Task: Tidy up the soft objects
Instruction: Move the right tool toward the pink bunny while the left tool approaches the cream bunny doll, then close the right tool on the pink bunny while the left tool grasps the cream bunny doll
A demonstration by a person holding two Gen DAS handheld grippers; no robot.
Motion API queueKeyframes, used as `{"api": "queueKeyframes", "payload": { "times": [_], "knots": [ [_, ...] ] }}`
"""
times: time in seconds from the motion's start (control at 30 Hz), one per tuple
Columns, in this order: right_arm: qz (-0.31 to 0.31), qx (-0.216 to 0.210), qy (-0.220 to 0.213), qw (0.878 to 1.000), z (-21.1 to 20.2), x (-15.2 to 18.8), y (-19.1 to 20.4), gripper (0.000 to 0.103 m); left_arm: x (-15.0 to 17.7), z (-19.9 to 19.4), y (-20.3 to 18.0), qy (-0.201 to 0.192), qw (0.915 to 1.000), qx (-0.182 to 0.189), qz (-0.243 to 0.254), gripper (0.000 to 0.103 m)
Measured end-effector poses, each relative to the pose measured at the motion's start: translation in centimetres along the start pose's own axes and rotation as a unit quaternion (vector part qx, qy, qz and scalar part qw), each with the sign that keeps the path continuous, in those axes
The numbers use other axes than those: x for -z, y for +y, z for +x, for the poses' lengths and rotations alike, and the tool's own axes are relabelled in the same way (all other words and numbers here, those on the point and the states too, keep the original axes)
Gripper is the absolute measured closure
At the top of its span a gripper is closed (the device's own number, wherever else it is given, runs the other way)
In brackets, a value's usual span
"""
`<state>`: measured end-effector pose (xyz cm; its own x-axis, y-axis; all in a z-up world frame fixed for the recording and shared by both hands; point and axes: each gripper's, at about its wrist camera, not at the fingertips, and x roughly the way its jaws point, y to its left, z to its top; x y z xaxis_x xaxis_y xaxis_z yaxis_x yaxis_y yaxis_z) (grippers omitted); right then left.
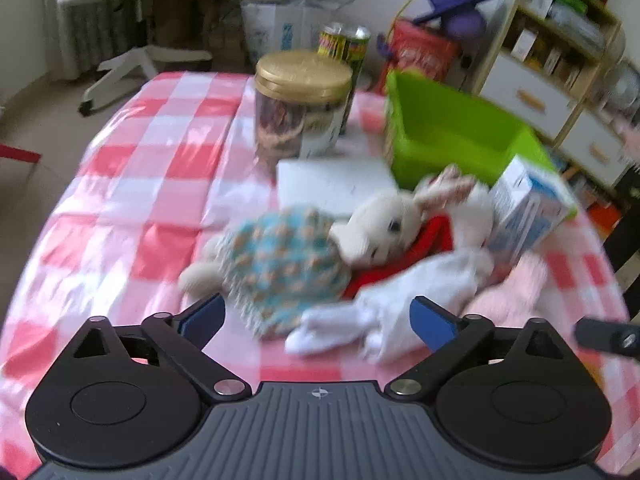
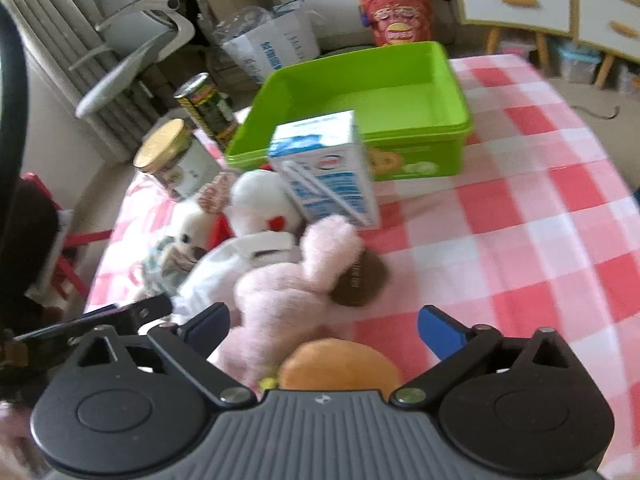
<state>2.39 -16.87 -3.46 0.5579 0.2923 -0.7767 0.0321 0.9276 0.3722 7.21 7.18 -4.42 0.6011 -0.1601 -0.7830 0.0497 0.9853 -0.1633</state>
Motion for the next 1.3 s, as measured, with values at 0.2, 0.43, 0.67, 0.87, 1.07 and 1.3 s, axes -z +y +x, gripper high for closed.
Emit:
{"api": "queueKeyframes", "payload": {
  "times": [0.2, 0.43, 0.67, 0.87, 1.07, 1.3],
  "knots": [
    [0.000, -0.022, 0.031, 0.999, 2.5, 0.1, 1.5, 0.045, -0.8, 1.2, -0.4, -0.028, 0.9981, 0.054, 0.008, 0.029],
    [0.006, 0.000, 0.052, 0.999, 4.6, 0.2, 1.4, 0.057, -0.7, 2.8, -2.1, -0.035, 0.9963, 0.053, 0.058, 0.043],
    [0.032, -0.041, 0.070, 0.996, 5.0, 0.4, 0.6, 0.076, -1.6, 3.4, -2.8, -0.044, 0.9920, 0.046, 0.110, 0.043],
    [0.055, -0.063, 0.077, 0.994, 4.8, 0.1, -0.3, 0.080, -3.4, 4.1, -2.6, -0.024, 0.9886, 0.055, 0.138, 0.043],
    [0.098, -0.093, 0.075, 0.988, 4.5, -0.4, -1.6, 0.080, -4.5, 5.5, -2.7, 0.024, 0.9861, 0.061, 0.153, 0.044],
    [0.123, -0.112, 0.065, 0.984, 3.2, -0.8, -3.0, 0.080, -5.2, 5.6, -2.4, 0.041, 0.9908, 0.074, 0.106, 0.063]
  ]
}}
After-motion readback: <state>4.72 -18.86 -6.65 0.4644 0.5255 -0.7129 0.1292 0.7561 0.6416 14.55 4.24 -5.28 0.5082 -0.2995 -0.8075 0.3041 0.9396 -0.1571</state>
